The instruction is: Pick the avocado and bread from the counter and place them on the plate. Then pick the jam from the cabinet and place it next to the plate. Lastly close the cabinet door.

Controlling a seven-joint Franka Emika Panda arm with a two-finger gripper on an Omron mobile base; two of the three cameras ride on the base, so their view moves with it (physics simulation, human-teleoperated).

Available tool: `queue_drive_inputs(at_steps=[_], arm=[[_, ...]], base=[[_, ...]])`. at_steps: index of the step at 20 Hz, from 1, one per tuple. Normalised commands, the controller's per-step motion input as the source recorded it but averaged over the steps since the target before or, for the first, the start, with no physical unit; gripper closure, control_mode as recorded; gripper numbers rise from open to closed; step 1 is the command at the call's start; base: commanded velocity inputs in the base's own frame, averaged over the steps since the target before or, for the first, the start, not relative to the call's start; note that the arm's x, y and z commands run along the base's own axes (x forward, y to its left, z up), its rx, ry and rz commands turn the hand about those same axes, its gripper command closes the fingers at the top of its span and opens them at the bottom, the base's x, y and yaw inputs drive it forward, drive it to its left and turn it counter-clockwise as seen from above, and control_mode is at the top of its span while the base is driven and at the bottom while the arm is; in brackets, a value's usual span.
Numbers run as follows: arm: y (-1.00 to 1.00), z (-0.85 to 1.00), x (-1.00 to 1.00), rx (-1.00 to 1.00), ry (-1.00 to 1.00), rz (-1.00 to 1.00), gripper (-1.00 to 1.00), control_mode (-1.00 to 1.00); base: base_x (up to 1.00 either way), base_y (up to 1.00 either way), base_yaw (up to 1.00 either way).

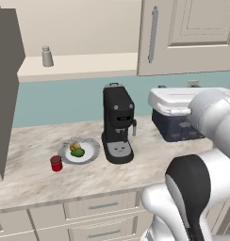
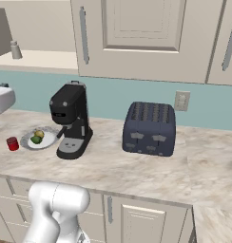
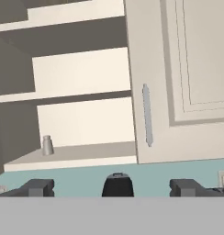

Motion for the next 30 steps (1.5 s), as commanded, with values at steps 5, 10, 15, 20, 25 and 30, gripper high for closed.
queue_drive_inputs(at_steps=[5, 10, 15, 20, 25, 30], arm=[[-0.04, 0.19, -0.31, 0.03, -0.01, 0.0, -1.0, -1.0], [-0.01, 0.04, -0.28, 0.0, 0.0, 0.01, -1.0, -1.0], [0.2, 0.0, -0.62, -0.01, -0.06, 0.08, -1.0, -1.0], [0.55, 0.0, -0.61, -0.01, -0.05, 0.09, -1.0, -1.0], [0.61, 0.0, -0.31, 0.0, -0.01, 0.02, -1.0, -1.0], [0.7, 0.0, -0.06, 0.0, 0.0, 0.0, -1.0, -1.0]], base=[[0.0, 0.0, 0.0], [0.0, 0.0, 0.0], [0.0, 0.0, 0.0], [0.0, 0.0, 0.0], [0.0, 0.0, 0.0], [0.0, 0.0, 0.0]])
